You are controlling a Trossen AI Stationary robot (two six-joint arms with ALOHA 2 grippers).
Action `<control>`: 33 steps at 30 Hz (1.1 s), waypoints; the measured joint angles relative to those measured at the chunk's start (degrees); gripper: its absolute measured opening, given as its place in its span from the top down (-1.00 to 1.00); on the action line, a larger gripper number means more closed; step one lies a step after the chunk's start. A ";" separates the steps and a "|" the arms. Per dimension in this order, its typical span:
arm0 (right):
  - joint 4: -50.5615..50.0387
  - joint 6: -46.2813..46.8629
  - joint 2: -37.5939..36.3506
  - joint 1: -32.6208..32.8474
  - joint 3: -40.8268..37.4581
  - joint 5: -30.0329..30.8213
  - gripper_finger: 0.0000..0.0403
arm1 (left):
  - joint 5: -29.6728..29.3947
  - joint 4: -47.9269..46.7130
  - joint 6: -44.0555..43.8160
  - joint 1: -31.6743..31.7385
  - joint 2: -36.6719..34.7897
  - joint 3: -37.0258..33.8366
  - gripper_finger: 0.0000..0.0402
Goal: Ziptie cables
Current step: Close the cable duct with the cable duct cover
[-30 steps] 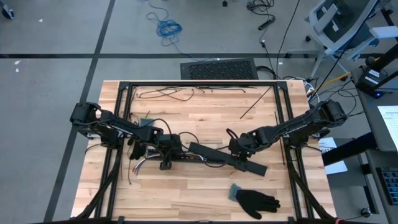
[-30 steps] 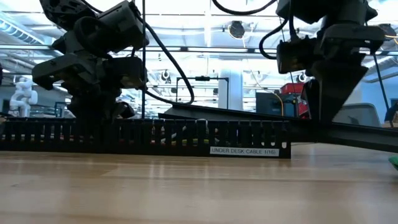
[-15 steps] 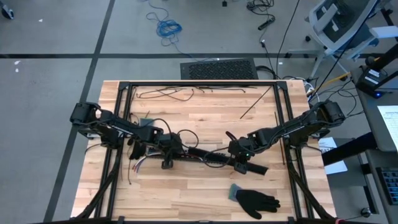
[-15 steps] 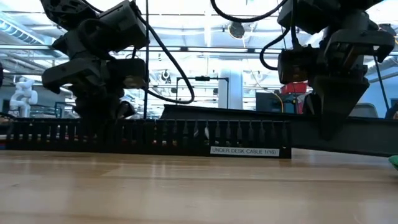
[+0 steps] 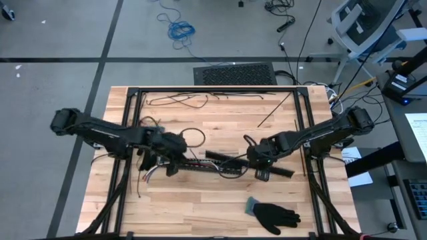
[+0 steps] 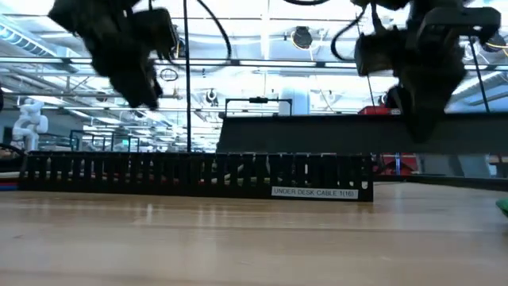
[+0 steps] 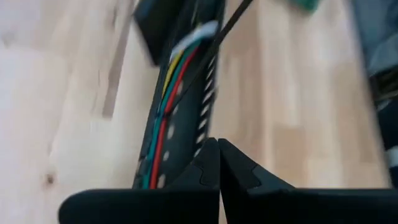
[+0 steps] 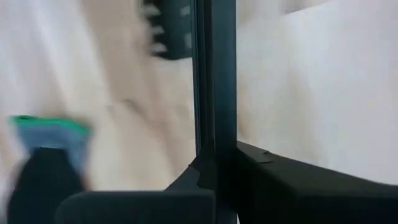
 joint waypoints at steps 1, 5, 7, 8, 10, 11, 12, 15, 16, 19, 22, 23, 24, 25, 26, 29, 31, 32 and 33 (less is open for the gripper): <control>-3.73 -1.01 -0.12 -0.25 2.04 2.24 0.99 | 0.01 -0.11 -0.92 0.00 -2.05 0.31 1.00; -17.31 -5.13 -0.17 -1.76 12.82 18.93 0.99 | -0.41 0.24 -1.30 1.95 -9.72 4.70 0.94; -21.13 -6.89 -0.20 -2.51 18.37 28.83 0.99 | -2.36 0.18 -0.54 4.43 -12.87 8.22 0.87; -22.32 -7.99 -0.20 -2.92 20.97 32.75 0.99 | -3.83 0.62 0.40 5.91 -14.22 10.07 0.82; -22.74 -10.12 -0.28 -3.69 25.95 38.80 1.00 | -7.40 0.28 1.71 9.26 -16.40 13.91 0.72; -22.58 -11.19 -0.28 -3.94 27.93 40.51 1.00 | -9.75 0.63 1.91 11.00 -17.10 15.93 0.66; -22.61 -12.13 -0.28 -4.05 29.67 41.61 1.00 | -12.05 1.00 1.91 12.70 -17.68 17.66 0.59; -22.60 -14.77 -0.26 -4.09 33.22 42.54 1.00 | -14.86 0.57 1.61 17.24 -18.57 20.78 0.38; -22.76 -15.24 -0.26 -3.95 34.04 42.51 1.00 | -14.22 0.28 1.50 18.52 -18.57 21.41 0.31; -22.27 -17.68 -0.24 -2.44 35.04 42.49 1.00 | -9.83 -1.10 2.34 20.93 -18.59 21.71 0.13; -21.75 -21.17 -0.15 -1.22 35.01 41.74 1.00 | -5.50 -4.85 8.64 21.50 -19.00 21.71 0.02; -21.77 -21.99 -0.15 -1.03 35.01 41.55 1.00 | -3.92 -6.05 10.41 21.55 -18.99 21.71 0.00; -21.79 -22.66 -0.15 -1.11 35.01 41.06 1.00 | -2.05 -7.09 11.13 21.57 -18.67 21.71 -0.01; -21.86 -23.37 -0.13 -1.38 35.01 40.69 1.00 | -0.26 -7.93 11.05 21.56 -18.13 21.71 -0.01; -21.88 -23.87 -0.04 -1.61 35.01 40.52 1.00 | 1.18 -7.96 10.36 21.51 -17.50 21.71 -0.01; -21.53 -26.59 0.17 -2.04 35.01 40.37 1.00 | 2.58 -7.29 9.27 21.13 -16.28 21.71 -0.01; -21.06 -28.33 0.30 -2.27 35.01 40.29 1.00 | 2.56 -6.24 9.48 21.03 -15.84 21.71 -0.01; -21.13 -28.90 0.41 -2.40 35.01 40.09 1.00 | 2.54 -5.65 9.48 21.01 -15.73 21.71 -0.01; -21.00 -29.42 0.58 -2.55 35.01 39.79 1.00 | 2.54 -5.39 9.51 21.02 -15.64 21.71 -0.01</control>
